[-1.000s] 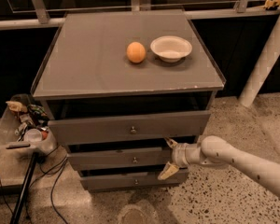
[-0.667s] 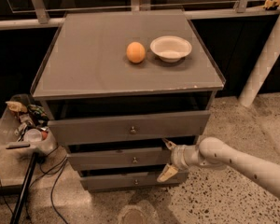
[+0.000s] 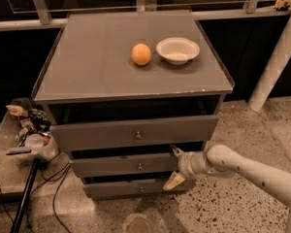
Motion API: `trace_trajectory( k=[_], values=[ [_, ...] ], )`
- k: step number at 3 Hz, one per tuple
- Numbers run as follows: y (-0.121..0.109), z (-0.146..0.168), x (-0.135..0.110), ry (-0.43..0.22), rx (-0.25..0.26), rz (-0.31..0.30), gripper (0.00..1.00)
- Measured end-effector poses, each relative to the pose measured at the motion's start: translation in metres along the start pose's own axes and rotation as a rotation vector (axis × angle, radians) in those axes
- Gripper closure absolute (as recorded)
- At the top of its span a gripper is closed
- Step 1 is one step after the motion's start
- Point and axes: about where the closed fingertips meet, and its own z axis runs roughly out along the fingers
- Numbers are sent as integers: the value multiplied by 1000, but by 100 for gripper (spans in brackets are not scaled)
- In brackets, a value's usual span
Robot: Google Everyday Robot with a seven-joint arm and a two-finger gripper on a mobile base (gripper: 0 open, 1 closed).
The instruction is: Open middle drawer
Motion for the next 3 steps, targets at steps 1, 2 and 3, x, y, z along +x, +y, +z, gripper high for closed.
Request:
trace_trajectory(
  k=[1,2,3],
  values=[
    [0,0,0,0,0,0,19],
    [0,0,0,0,0,0,42],
    [0,0,0,0,0,0,65]
  ],
)
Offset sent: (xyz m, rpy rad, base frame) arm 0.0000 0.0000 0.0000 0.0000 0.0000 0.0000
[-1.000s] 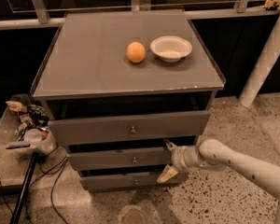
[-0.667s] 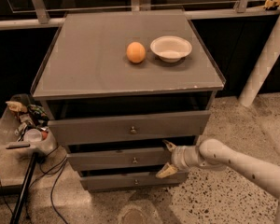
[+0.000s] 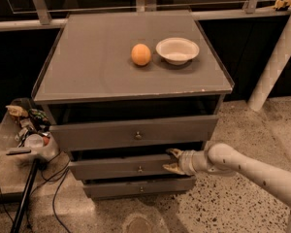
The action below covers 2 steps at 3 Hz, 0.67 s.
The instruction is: Open middle drawer
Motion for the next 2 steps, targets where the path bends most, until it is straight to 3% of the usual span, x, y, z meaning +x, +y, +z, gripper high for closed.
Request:
trace_trajectory(
  k=[1,2],
  values=[
    [-3,-3,-4,0,0,0,88],
    [-4,-4,-6,0,0,0,100]
  ],
)
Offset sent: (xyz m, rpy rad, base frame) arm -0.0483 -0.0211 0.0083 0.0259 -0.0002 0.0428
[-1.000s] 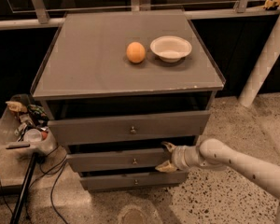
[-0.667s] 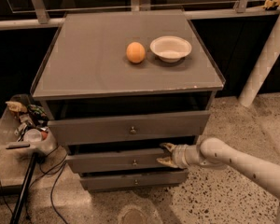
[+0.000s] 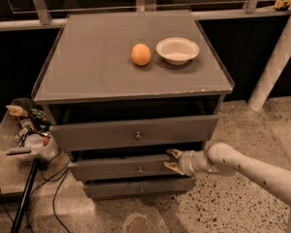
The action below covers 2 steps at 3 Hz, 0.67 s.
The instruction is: Open middle drawer
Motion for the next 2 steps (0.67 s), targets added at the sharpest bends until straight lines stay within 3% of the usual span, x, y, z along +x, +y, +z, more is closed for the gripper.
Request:
trace_trajectory(
  k=[2],
  values=[
    [13,-5,-7,-24,-4,-26,100]
  ],
)
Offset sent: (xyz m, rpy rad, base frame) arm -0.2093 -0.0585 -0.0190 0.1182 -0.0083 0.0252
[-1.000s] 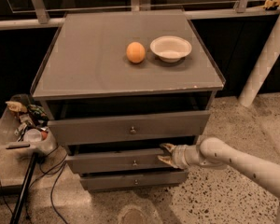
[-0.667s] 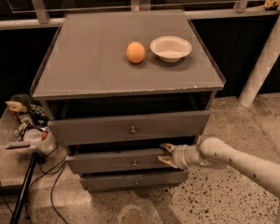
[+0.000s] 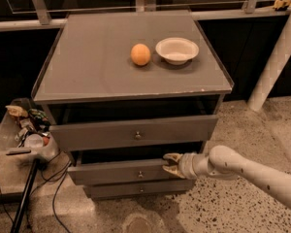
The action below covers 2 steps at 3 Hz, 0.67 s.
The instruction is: Open middle drawer
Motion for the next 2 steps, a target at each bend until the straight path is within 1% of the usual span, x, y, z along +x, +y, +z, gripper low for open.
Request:
trace_trajectory(
  k=[1,2],
  values=[
    [-1,-4,-4,0,0,0,100],
    [6,-14,-16,-22,44,-31,100]
  ],
)
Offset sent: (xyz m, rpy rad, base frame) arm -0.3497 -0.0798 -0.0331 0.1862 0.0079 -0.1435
